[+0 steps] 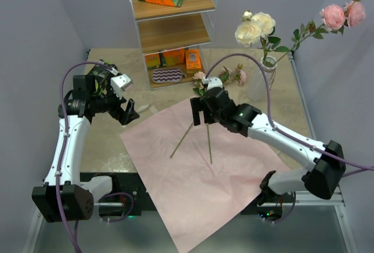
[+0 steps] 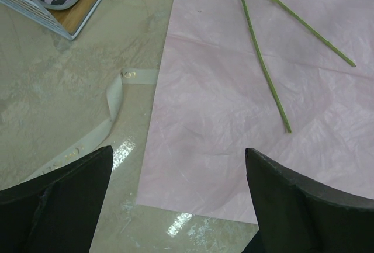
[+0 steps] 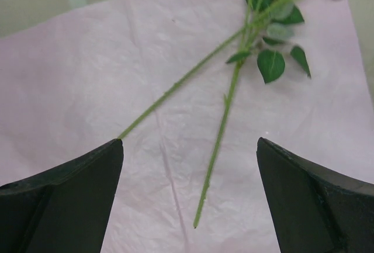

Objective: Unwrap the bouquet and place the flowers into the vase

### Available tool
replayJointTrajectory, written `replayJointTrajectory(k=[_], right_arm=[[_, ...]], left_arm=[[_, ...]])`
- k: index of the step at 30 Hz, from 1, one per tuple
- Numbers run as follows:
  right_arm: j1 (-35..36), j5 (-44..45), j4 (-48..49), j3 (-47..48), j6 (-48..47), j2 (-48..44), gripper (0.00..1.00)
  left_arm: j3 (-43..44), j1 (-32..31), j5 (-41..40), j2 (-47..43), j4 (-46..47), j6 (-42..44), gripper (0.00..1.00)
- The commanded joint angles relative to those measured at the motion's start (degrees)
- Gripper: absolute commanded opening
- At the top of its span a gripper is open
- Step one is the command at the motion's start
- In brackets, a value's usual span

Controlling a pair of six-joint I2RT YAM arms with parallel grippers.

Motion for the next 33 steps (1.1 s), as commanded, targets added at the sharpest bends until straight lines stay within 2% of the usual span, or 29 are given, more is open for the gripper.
replayJointTrajectory(k=[1, 3, 4, 7, 8, 9, 10, 13, 18, 24, 33], right_arm=[[0.56, 8.02, 8.86, -9.22, 18.25, 1.42, 0.99], [0.29, 6.36, 13.01, -11.70, 21.95, 1.77, 0.99], [-0.23, 3.73, 18.16, -13.80, 22.06, 2.03, 0.99], [-0.59, 6.67, 20.33, -13.48, 23.10, 5.19, 0.79], [-0.59, 8.09, 18.50, -11.73, 23.89, 6.94, 0.67], [-0.59, 8.80, 16.39, -7.19, 25.56, 10.96, 0.65], [-0.50, 9.15, 12.37, -4.88, 26.18, 13.44, 0.64], [-0.41, 7.93, 9.61, 0.85, 27.59, 19.95, 0.68], [-0.41, 8.89, 8.99, 2.87, 33.12, 24.00, 0.67], [-0.41, 12.05, 2.92, 6.66, 38.04, 28.40, 0.67], [-1.11, 15.57, 2.39, 9.29, 40.60, 33.58, 0.68]], left_arm=[[-1.47, 0.52, -0.36, -0.73, 2.25, 1.62, 0.99], [-1.65, 0.61, -0.45, -0.82, 2.08, 1.80, 0.99], [-1.74, 0.52, -0.36, -0.90, 2.08, 2.06, 0.99], [-1.65, 0.61, -0.80, -1.25, 1.99, 2.50, 0.99], [-1.65, 0.52, -0.89, -1.34, 1.90, 2.68, 0.99], [-1.74, 0.52, -0.89, -1.52, 1.81, 2.86, 0.99], [-1.83, 0.61, -1.06, -1.69, 1.72, 3.12, 0.99], [-2.26, 0.52, -1.24, -2.13, 1.63, 3.73, 0.99], [-3.32, 0.52, -1.33, -2.31, 1.72, 4.44, 0.99], [-3.32, 0.52, -1.06, -1.96, 1.20, 5.58, 0.99], [-2.88, 0.52, -0.97, -1.61, 0.58, 6.37, 0.99]])
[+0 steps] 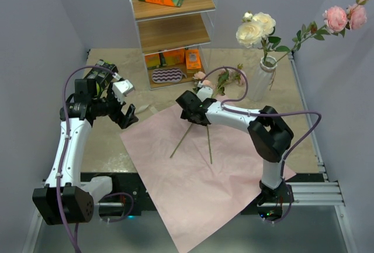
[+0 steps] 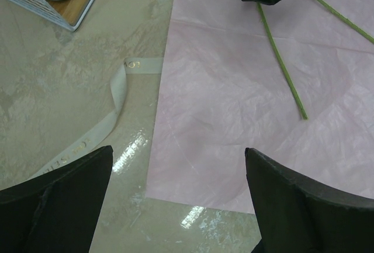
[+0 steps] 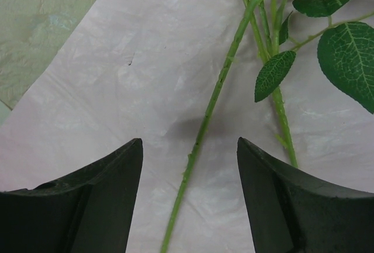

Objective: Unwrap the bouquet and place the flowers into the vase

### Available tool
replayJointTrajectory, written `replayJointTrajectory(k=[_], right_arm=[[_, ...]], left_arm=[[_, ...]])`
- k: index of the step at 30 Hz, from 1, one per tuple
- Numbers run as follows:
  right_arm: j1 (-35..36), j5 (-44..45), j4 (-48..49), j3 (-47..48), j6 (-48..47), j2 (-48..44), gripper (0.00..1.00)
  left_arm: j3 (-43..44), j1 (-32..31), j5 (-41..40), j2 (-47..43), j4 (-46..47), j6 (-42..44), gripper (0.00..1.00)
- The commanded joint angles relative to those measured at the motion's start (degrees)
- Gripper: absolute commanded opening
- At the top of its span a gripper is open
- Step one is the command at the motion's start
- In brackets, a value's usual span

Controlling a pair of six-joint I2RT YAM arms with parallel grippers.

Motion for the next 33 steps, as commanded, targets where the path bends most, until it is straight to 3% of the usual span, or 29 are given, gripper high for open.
replayJointTrajectory(k=[1, 17, 20, 26, 32, 33], right_arm=[[-0.66, 4.27, -0.97, 3.57, 3.31, 2.07, 0.68], [-4.96, 5.06, -0.35, 9.63, 3.14, 9.89, 0.61], [-5.31, 5.06, 0.26, 9.72, 3.05, 11.12, 0.56], [-5.49, 5.59, 1.23, 8.93, 2.44, 11.30, 0.35], [-4.70, 6.72, 3.69, 4.98, 2.26, 8.23, 0.00], [-4.35, 7.26, 4.12, 4.54, 2.00, 6.83, 0.00]], left_arm=[[0.51, 0.52, 0.67, -0.30, -0.31, 1.96, 0.99], [-0.11, 0.61, -0.56, 0.06, -1.02, 4.07, 0.99], [-0.28, 0.61, -0.74, 0.06, -1.02, 4.24, 0.99], [-0.90, 0.61, -1.27, -0.21, -0.93, 4.59, 0.99], [-0.99, 0.61, -1.27, -0.56, -1.11, 4.33, 0.99], [-0.99, 0.61, -1.27, -0.65, -1.19, 4.33, 0.99]])
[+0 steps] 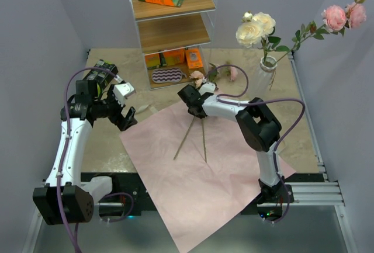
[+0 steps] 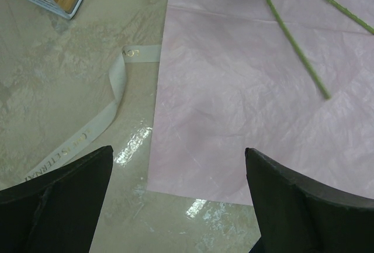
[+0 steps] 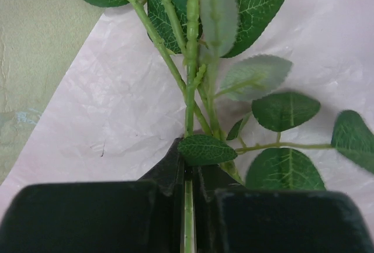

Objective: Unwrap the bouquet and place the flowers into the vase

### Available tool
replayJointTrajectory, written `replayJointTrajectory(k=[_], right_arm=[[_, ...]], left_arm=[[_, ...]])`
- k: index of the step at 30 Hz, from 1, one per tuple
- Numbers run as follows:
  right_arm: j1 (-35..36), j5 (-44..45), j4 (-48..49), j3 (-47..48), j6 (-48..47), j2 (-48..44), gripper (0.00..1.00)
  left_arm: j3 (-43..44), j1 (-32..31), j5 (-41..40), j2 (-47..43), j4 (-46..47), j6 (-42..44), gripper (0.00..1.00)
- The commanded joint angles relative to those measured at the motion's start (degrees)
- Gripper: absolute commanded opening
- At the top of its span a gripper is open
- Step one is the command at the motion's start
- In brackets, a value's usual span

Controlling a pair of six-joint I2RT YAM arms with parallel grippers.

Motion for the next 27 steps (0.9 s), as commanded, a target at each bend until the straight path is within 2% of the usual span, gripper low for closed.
replayJointTrajectory(k=[1, 10, 15, 19, 25, 27], right_arm=[[1.20, 4.04, 2.40, -2.59, 0.12, -4.48, 0.00], [7.44, 14.23, -0.49, -3.38, -3.40, -15.46, 0.00], [14.73, 18.72, -1.21, -6.98, -4.10, -24.42, 0.00], [21.49, 20.83, 0.73, -8.48, -13.12, -28.21, 0.00], [34.76, 30.50, 2.93, -4.63, -29.90, -30.14, 0.00], [36.62, 33.39, 7.98, -3.65, -36.32, -32.51, 0.00]], left_arm=[[-0.18, 0.58, 0.20, -0.95, 0.14, 1.36, 0.99], [0.35, 0.59, 0.02, -2.71, -1.18, 1.18, 0.99], [0.44, 0.67, 0.11, -3.68, -1.79, 1.10, 0.99], [0.87, 0.67, 0.81, -4.21, -2.67, 1.10, 0.99], [1.23, 0.58, 2.12, -4.82, -2.85, 0.57, 0.99], [1.23, 0.58, 2.30, -4.82, -2.76, 0.31, 0.99]])
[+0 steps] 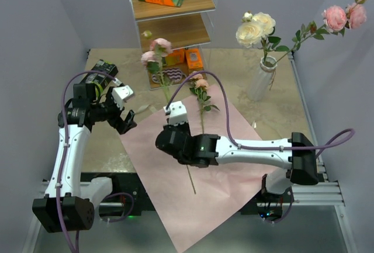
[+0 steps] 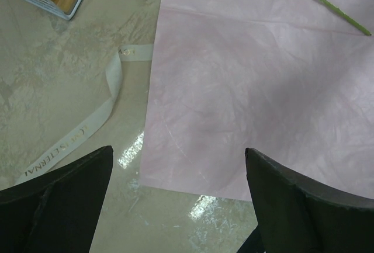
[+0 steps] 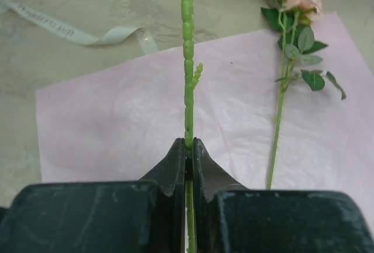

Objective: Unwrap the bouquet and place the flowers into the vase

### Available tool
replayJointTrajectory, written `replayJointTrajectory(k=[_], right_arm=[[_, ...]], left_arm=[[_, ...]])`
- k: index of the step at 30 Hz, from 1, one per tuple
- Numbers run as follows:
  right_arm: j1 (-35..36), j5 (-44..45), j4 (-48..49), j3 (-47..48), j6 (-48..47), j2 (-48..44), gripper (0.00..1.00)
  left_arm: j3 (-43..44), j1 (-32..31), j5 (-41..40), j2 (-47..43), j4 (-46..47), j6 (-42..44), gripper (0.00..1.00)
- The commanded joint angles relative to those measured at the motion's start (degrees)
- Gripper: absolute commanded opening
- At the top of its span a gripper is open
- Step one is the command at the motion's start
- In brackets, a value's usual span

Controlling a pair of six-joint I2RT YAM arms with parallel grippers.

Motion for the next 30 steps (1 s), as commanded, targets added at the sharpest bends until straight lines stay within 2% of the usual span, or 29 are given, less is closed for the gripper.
replayJointTrajectory(k=[1, 5, 6, 7, 8, 10, 12, 13, 14, 15, 16, 17, 18, 19, 20, 21, 23, 27, 30], right_arm=[[5.76, 11.78, 9.87, 4.39, -22.97, -5.33, 0.00], [8.32, 16.45, 19.55, 9.23, -40.59, -8.76, 0.00], [8.50, 17.50, 24.79, 10.02, -45.50, -9.55, 0.00], [8.76, 17.86, 29.19, 11.16, -54.94, -11.47, 0.00], [8.85, 18.03, 37.15, 11.60, -60.00, -12.45, 0.00], [8.85, 18.21, 44.05, 13.88, -72.97, -14.03, 0.00], [8.76, 17.60, 54.07, 15.47, -81.36, -15.53, 0.00], [8.76, 16.73, 58.28, 15.91, -90.80, -15.97, 0.00], [8.59, 16.02, 63.37, 15.65, -96.47, -16.75, 0.00], [8.33, 15.06, 76.82, 15.13, -102.61, -17.02, 0.00], [6.32, 11.48, 89.23, 13.91, -115.12, -18.77, 0.00], [4.91, 10.49, 89.61, 13.72, -116.11, -19.74, 0.00], [0.28, 9.87, 88.57, 13.54, -113.34, -21.06, 0.00], [-2.63, 9.17, 83.60, 13.63, -110.00, -23.50, 0.00], [-5.97, 8.12, 79.90, 13.46, -101.53, -25.10, 0.00], [-13.40, 6.45, 77.77, 11.10, -98.23, -26.68, 0.00], [-21.16, 0.12, 79.49, 5.32, -96.00, -30.10, 0.00], [-30.25, -0.77, 80.74, 5.89, -96.18, -27.23, 0.00], [-37.62, -1.91, 78.90, 7.21, -90.65, -24.69, 0.00]], left_arm=[[1.47, 0.56, 2.26, -1.06, -0.20, 0.28, 1.00], [1.64, 0.65, 1.82, -1.59, -0.38, 0.63, 0.99], [1.47, 0.65, 1.73, -1.76, -0.21, 0.72, 0.99], [1.47, 0.56, 1.56, -1.85, -0.20, 0.72, 0.99], [1.47, 0.56, 1.38, -1.77, -0.12, 0.81, 0.99], [1.47, 0.65, 1.56, -1.59, -0.03, 0.90, 0.99], [1.47, 0.56, 1.56, -1.24, 0.06, 0.99, 1.00], [1.47, 0.56, 1.56, -1.15, 0.23, 0.99, 0.99], [1.55, 0.65, 1.64, -1.06, 0.50, 0.72, 0.99], [1.82, 0.65, 1.82, -0.72, 0.76, 0.63, 0.99], [2.25, 0.65, 2.52, -0.28, 0.85, 0.46, 0.99], [2.43, 0.65, 2.96, 0.34, 0.85, 0.46, 0.99], [2.52, 0.56, 3.22, 0.52, 0.94, 0.46, 0.99], [2.87, 0.65, 3.40, 0.87, 0.94, 0.37, 0.99], [2.87, 0.56, 3.66, 1.31, 1.02, 0.37, 0.99], [2.87, 0.56, 3.67, 1.40, 1.20, 0.28, 0.99], [2.61, 0.56, 3.75, 1.75, 1.64, 0.19, 0.99], [2.17, 0.65, 3.14, 2.28, 2.34, 0.63, 0.99], [2.08, 0.65, 3.14, 2.98, 3.22, 0.90, 0.99]])
